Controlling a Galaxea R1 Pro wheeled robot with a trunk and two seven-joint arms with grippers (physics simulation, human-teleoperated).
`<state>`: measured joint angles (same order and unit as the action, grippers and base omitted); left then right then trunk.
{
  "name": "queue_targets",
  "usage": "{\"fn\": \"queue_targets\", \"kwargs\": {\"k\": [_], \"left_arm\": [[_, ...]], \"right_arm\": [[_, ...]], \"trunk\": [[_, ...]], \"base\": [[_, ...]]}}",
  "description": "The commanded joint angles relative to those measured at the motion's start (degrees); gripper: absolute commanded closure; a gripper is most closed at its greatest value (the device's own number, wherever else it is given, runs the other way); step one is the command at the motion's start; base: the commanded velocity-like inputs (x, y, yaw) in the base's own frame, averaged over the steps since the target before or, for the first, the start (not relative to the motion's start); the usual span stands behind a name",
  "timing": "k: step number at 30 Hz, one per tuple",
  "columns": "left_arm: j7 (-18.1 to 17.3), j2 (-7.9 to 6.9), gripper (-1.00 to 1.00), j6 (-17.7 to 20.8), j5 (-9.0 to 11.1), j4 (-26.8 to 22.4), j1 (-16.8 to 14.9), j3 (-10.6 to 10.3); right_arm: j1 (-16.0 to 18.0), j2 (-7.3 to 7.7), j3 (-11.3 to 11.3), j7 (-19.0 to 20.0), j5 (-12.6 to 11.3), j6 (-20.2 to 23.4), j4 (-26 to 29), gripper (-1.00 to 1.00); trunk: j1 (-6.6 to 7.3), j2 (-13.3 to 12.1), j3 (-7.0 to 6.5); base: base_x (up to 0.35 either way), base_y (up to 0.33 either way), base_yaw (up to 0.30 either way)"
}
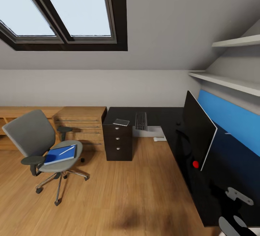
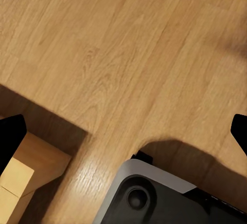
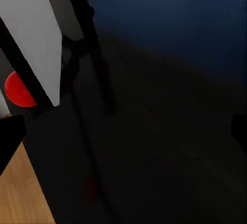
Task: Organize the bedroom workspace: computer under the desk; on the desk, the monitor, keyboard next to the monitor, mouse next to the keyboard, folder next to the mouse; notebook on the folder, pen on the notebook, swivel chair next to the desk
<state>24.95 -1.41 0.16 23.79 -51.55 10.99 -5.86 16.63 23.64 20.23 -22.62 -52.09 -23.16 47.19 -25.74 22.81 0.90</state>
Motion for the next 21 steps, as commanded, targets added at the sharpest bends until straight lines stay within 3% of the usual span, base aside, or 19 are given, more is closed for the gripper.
{"fn": "queue_targets", "kwargs": {"k": [1, 5, 8, 9, 10, 12, 14, 15, 20, 21], "left_arm": [[0.45, -0.08, -1.0, 0.02, 0.46, -0.13, 0.0, -0.29], [0.45, -0.08, -1.0, 0.02, 0.46, -0.13, 0.0, -0.29], [0.45, -0.08, -1.0, 0.02, 0.46, -0.13, 0.0, -0.29], [0.45, -0.03, -1.0, -0.03, 0.46, -0.07, 0.0, -0.29], [0.45, -0.02, -1.0, -0.05, 0.46, -0.06, 0.0, -0.29], [0.45, -0.01, -1.0, -0.09, 0.45, -0.05, 0.0, -0.29], [0.45, 0.0, -1.0, -0.38, 0.46, -0.05, 0.0, -0.29], [0.45, 0.0, -1.0, -1.78, 0.46, 0.06, 0.0, -0.29], [0.45, 0.01, -1.0, -3.69, 0.41, 0.76, 0.0, -0.29], [0.45, 0.05, -1.0, -4.56, 0.35, 1.06, 0.0, -0.32]], "right_arm": [[0.07, 0.09, -0.56, 0.17, -0.45, 0.08, -0.42, -1.0], [0.1, 0.09, -5.52, 2.69, -0.44, 3.87, -2.16, -1.0], [0.15, 0.11, -7.4, 3.93, -0.41, 5.88, -2.52, -1.0], [0.31, 0.22, -10.49, 4.98, -0.42, 8.77, -2.74, -1.0], [0.51, 0.25, -12.05, 5.28, -0.39, 10.1, -3.08, -1.0], [1.13, 0.36, -13.35, 5.48, -0.34, 11.25, -4.01, -1.0], [3.74, 0.94, -14.53, 5.78, -0.31, 12.54, -6.82, -1.0], [11.2, 2.21, -15.36, 7.91, -0.31, 14.73, -14.73, -1.0], [18.68, 2.68, -15.54, 12.08, 0.12, 16.08, -24.22, -1.0], [22.17, 2.79, -15.47, 13.78, 1.3, 16.5, -27.56, -1.0]], "trunk": [[-0.04, 0.11, 0.09], [-0.04, 0.11, 0.09], [-0.04, 0.11, 0.09], [-0.04, 0.11, 0.09], [-0.04, 0.11, 0.09], [-0.04, 0.11, 0.09], [-0.04, 0.11, 0.09], [-0.04, 0.11, 0.09], [-0.04, 0.11, 0.09], [-0.04, 0.11, 0.09]], "base": [[0.0, 0.0, 0.0], [0.0, 0.0, 0.0], [0.0, 0.0, 0.0], [0.0, 0.0, 0.0], [0.0, 0.0, 0.0], [0.0, 0.0, 0.0], [0.0, 0.0, 0.0], [0.0, 0.0, 0.0], [0.0, 0.0, 0.0], [0.0, 0.0, 0.0]]}}
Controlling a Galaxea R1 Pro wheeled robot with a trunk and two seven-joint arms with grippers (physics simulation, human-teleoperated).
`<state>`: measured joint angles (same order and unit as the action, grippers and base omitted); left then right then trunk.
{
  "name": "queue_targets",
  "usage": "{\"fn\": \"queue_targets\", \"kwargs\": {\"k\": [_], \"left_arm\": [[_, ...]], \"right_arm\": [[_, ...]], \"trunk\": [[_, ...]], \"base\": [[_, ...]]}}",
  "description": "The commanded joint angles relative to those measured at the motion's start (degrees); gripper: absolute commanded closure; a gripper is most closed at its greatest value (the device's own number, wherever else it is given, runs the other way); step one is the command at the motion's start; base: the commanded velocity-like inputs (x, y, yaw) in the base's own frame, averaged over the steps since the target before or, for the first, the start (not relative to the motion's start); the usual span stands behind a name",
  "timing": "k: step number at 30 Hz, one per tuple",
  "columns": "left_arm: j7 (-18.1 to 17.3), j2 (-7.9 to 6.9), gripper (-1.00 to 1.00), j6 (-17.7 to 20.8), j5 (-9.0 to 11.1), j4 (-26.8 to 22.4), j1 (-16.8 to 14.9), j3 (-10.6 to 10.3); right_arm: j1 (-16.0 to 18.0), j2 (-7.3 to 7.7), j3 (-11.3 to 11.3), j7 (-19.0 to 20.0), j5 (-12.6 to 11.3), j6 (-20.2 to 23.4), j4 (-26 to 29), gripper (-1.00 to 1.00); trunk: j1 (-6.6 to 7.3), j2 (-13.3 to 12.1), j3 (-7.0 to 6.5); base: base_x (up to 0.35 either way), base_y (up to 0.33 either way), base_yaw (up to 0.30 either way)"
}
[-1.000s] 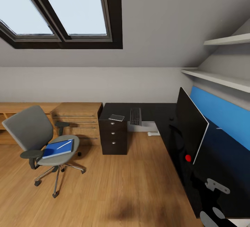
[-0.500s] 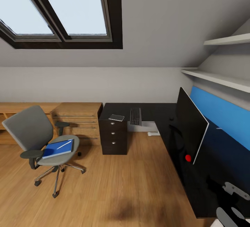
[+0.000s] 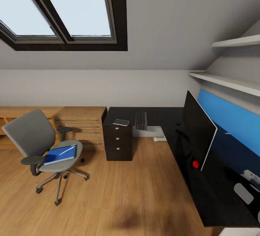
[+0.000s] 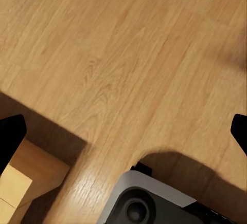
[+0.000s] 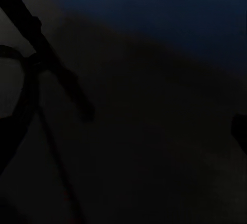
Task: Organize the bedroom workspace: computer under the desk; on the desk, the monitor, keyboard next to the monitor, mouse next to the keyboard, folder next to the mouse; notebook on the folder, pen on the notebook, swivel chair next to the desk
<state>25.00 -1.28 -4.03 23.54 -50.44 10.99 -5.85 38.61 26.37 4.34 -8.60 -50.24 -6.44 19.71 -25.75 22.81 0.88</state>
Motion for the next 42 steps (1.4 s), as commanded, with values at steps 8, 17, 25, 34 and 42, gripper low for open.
{"fn": "queue_targets", "kwargs": {"k": [8, 17, 25, 34, 42], "left_arm": [[0.4, -0.12, -1.0, -1.34, 0.53, 0.23, -0.01, -0.39], [0.4, -0.28, -1.0, -1.42, 0.48, 0.17, -0.01, -0.39], [0.4, -0.23, -1.0, -1.42, 0.47, 0.16, -0.01, -0.39], [0.39, -0.28, -1.0, -1.42, 0.45, 0.06, -0.01, -0.39], [0.4, -0.3, -1.0, -1.42, 0.45, 0.07, -0.01, -0.39]], "right_arm": [[4.06, 0.1, 0.39, 1.28, 2.75, 0.9, -4.21, -1.0], [4.28, -0.02, 0.29, 1.39, 2.97, 0.66, -5.14, -1.0], [4.28, -0.01, 0.32, 1.45, 2.99, 0.53, -5.2, -1.0], [4.28, 0.08, 0.32, 1.55, 3.04, 0.3, -5.21, -1.0], [4.28, 0.15, 0.32, 1.64, 3.04, 0.29, -5.21, -1.0]], "trunk": [[-0.03, 0.11, 0.11], [-0.03, 0.11, 0.11], [-0.03, 0.11, 0.11], [-0.03, 0.11, 0.11], [-0.03, 0.11, 0.11]], "base": [[0.0, 0.0, 0.0], [0.071, -0.003, 0.0], [0.175, -0.032, 0.0], [0.118, -0.004, 0.0], [0.109, 0.0, 0.0]]}}
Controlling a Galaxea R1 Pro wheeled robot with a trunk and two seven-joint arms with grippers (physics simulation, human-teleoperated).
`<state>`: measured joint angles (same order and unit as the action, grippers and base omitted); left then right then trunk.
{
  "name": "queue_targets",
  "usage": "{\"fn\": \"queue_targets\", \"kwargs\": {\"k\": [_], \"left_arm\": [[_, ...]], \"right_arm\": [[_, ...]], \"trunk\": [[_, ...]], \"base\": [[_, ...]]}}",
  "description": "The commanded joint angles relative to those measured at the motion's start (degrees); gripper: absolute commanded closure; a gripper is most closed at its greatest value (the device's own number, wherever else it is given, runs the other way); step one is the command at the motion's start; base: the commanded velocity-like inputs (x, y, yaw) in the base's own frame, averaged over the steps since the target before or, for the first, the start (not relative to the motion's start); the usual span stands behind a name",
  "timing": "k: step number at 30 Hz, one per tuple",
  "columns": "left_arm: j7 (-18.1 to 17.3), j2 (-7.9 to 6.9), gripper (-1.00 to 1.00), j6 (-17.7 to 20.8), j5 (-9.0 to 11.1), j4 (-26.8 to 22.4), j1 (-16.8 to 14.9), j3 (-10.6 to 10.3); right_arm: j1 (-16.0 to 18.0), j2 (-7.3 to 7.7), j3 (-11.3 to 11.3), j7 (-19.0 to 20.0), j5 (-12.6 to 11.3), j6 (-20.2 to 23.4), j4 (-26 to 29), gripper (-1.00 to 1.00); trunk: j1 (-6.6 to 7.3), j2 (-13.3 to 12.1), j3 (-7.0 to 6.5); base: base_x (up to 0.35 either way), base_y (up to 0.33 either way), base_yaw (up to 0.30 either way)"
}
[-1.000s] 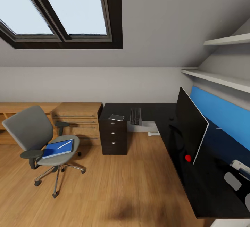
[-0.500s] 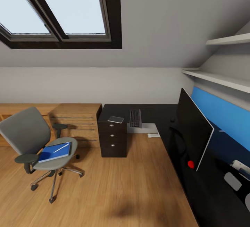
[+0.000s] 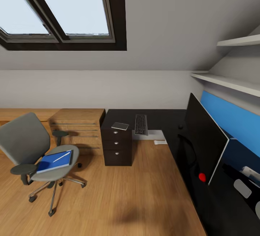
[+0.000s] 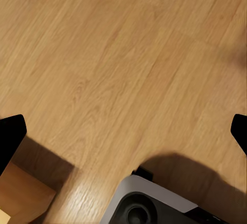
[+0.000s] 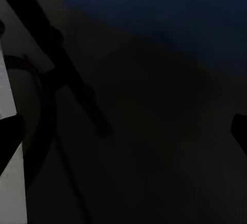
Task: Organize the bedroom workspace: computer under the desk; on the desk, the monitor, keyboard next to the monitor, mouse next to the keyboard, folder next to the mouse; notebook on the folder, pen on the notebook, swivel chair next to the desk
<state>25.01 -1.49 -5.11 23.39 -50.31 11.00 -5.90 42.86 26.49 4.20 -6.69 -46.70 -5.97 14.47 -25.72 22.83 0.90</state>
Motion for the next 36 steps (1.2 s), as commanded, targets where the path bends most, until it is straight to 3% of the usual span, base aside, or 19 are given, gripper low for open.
{"fn": "queue_targets", "kwargs": {"k": [1, 16, 27, 31, 36], "left_arm": [[0.39, -0.09, -1.0, -0.34, 0.6, -0.06, -0.01, -0.34], [0.39, -0.09, -1.0, -0.34, 0.6, -0.06, -0.01, -0.34], [0.39, -0.09, -1.0, -0.34, 0.6, -0.06, -0.01, -0.34], [0.39, -0.09, -1.0, -0.34, 0.6, -0.06, -0.01, -0.34], [0.39, -0.09, -1.0, -0.34, 0.6, -0.06, -0.01, -0.34]], "right_arm": [[0.03, 0.04, 0.46, -0.26, -0.49, -0.18, 0.03, -1.0], [0.02, 0.05, 0.6, -0.02, -0.37, -1.63, 0.03, -1.0], [-0.05, 0.03, 0.77, 5.03, -0.11, -2.33, -0.12, -1.0], [-0.05, -0.11, 0.8, 7.96, 2.67, -2.37, -0.22, -1.0], [-0.06, -0.27, 0.81, 8.38, 3.88, -2.37, -0.23, -1.0]], "trunk": [[-0.06, 0.09, 0.09], [-0.06, 0.09, 0.09], [-0.06, 0.09, 0.09], [-0.06, 0.09, 0.09], [-0.06, 0.09, 0.09]], "base": [[0.212, 0.0, 0.0], [0.035, 0.0, 0.0], [0.0, 0.0, 0.0], [0.0, 0.0, 0.0], [0.0, 0.0, 0.0]]}}
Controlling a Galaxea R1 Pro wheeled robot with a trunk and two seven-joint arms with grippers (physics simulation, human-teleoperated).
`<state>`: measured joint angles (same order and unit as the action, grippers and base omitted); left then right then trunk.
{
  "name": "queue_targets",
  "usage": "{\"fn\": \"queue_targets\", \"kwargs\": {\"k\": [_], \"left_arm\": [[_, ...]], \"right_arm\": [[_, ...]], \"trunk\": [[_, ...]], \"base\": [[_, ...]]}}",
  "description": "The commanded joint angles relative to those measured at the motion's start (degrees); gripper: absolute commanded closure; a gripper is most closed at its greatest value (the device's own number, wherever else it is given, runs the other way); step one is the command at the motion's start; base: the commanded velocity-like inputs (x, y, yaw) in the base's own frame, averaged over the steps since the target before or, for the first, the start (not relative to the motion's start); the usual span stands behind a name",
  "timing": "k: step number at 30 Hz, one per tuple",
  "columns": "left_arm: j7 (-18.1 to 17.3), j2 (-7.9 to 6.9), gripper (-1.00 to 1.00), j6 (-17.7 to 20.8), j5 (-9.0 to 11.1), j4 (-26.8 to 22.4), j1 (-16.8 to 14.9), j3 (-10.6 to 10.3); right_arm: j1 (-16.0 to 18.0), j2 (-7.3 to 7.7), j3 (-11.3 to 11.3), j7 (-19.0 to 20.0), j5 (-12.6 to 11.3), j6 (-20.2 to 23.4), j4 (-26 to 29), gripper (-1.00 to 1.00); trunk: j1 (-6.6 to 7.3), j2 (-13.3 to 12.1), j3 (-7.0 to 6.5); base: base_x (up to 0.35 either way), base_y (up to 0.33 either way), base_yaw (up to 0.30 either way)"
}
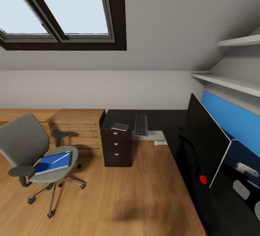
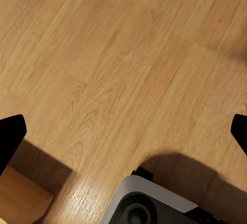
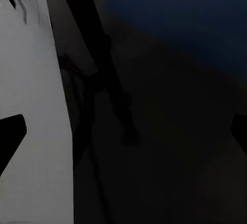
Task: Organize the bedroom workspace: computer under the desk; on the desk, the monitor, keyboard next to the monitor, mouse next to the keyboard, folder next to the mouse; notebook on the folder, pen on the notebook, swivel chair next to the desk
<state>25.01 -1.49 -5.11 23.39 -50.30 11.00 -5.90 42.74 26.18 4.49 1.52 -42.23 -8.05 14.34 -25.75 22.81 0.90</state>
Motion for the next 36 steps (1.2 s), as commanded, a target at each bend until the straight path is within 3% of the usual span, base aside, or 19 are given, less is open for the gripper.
{"fn": "queue_targets", "kwargs": {"k": [1, 9, 13, 36], "left_arm": [[0.39, -0.09, -1.0, -0.34, 0.61, -0.06, -0.01, -0.34], [0.39, -0.1, -1.0, -0.34, 0.61, -0.06, -0.01, -0.34], [0.39, -0.13, -1.0, -0.34, 0.61, -0.06, -0.01, -0.34], [0.39, -0.09, -1.0, -0.34, 0.61, 0.03, -0.01, -0.34]], "right_arm": [[0.06, 0.01, 0.52, 0.21, -0.52, -0.29, -0.1, -1.0], [0.06, -1.66, 0.58, 0.29, -0.23, -0.33, 0.4, -1.0], [0.06, -3.67, 0.53, -0.02, -0.15, -0.61, 0.65, -1.0], [0.06, -3.96, 0.36, -0.11, -0.22, -0.65, 0.43, -1.0]], "trunk": [[-0.04, 0.11, 0.09], [-0.04, 0.11, 0.09], [-0.04, 0.11, 0.09], [-0.04, 0.11, 0.09]], "base": [[0.0, 0.0, 0.0], [0.0, 0.0, 0.0], [0.0, 0.0, 0.076], [0.003, 0.0, 0.269]]}}
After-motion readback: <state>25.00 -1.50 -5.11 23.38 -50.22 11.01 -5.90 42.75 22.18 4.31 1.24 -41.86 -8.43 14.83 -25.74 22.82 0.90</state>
